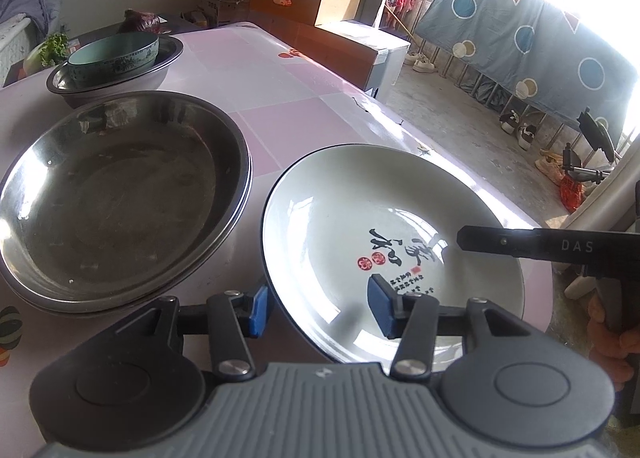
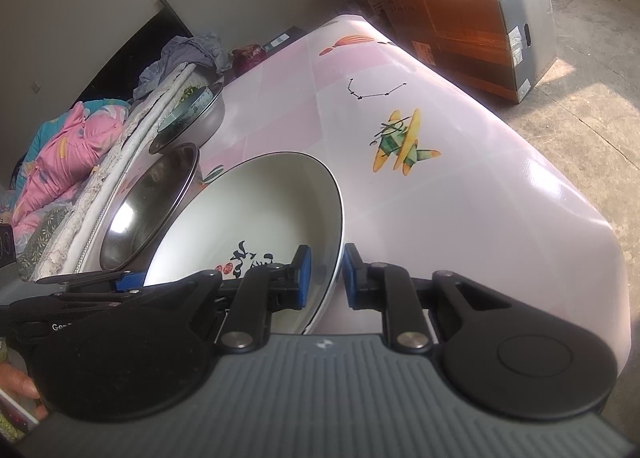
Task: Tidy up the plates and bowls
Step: 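Close the right tool on the plate rim while the left tool grips its opposite rim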
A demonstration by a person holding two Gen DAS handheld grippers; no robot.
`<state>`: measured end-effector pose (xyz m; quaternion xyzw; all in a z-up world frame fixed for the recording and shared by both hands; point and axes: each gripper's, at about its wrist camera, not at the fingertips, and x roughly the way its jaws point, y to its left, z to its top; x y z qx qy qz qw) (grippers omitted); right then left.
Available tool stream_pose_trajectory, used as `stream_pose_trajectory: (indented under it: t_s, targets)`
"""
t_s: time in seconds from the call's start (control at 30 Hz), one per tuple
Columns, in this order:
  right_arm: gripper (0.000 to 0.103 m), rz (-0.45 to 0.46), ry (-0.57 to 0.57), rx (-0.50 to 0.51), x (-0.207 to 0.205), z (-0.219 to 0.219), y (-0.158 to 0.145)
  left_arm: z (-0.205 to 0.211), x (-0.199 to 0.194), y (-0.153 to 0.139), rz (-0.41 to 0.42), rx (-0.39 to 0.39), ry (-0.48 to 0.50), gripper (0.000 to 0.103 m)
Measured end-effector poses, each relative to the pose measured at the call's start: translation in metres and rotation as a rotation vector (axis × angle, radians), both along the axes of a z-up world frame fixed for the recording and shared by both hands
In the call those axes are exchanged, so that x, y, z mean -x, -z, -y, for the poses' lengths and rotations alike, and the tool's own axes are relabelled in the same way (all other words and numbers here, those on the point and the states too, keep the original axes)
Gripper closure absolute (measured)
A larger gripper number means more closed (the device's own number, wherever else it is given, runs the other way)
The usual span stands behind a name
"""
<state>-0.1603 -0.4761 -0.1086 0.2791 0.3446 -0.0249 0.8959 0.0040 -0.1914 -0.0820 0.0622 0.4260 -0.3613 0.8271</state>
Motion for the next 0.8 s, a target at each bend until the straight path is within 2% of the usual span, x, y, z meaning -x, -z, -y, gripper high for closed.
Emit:
stream_pose_trajectory:
  t_s: [0.1, 0.43, 0.8]
  targets:
    - [0.087, -0.001, -0.001, 0.007, -0.001, 0.000, 0.000, -0.002, 0.004, -0.001, 0.000, -0.009, 0.002, 0.057]
    - [0.087, 0.007, 0.010, 0.008, 0.001, 0.002, 0.000, -0.004, 0.007, -0.002, -0.028, -0.001, 0.019, 0.055]
    - [0.086, 0.021, 0.029, 0.004, 0.003, 0.001, 0.003, 0.006, 0.012, 0.002, 0.066, -0.042, 0.048, 0.050]
